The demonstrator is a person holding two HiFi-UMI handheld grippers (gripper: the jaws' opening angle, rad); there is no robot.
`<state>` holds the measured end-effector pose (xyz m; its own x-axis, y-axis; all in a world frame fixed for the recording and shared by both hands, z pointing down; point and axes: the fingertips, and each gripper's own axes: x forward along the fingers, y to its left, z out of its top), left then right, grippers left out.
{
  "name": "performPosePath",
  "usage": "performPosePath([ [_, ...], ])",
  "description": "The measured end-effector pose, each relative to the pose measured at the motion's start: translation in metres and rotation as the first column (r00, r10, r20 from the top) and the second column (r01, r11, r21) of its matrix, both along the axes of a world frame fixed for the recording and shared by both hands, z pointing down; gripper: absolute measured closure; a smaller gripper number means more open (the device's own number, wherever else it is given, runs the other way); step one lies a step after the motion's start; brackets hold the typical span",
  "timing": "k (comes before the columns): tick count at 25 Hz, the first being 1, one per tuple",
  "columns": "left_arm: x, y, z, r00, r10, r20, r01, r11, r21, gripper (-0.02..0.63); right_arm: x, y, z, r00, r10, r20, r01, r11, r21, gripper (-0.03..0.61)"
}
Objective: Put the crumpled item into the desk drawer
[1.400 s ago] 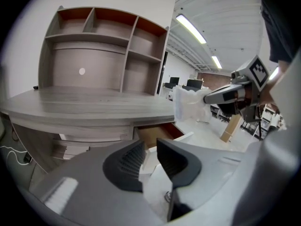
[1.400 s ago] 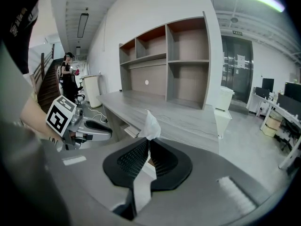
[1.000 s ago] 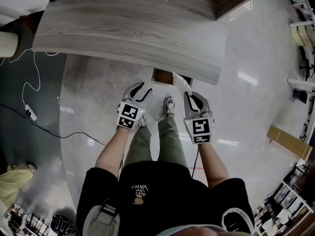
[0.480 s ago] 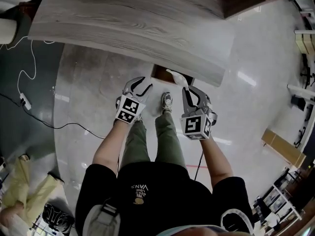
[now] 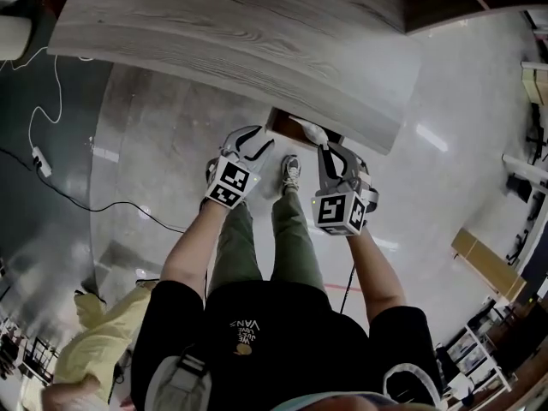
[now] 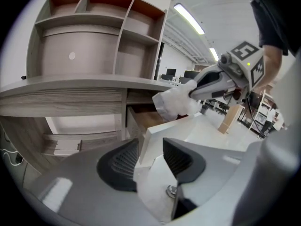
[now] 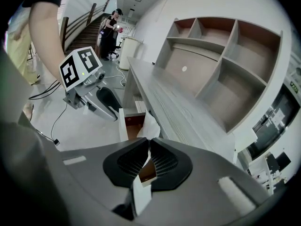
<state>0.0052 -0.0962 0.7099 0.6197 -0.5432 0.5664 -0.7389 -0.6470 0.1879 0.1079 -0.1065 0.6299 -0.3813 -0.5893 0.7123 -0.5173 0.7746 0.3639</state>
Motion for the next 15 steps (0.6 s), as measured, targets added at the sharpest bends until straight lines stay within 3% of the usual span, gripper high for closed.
performPosePath([
  [15,0.000,0.000,0.014,1.000,-0.006,-0.001,0.006,1.000,-0.015,0.445,-0.003,-0.012,0.026,1.000,0.007,-0.021,-0.007,1.000,-0.020,0.560],
])
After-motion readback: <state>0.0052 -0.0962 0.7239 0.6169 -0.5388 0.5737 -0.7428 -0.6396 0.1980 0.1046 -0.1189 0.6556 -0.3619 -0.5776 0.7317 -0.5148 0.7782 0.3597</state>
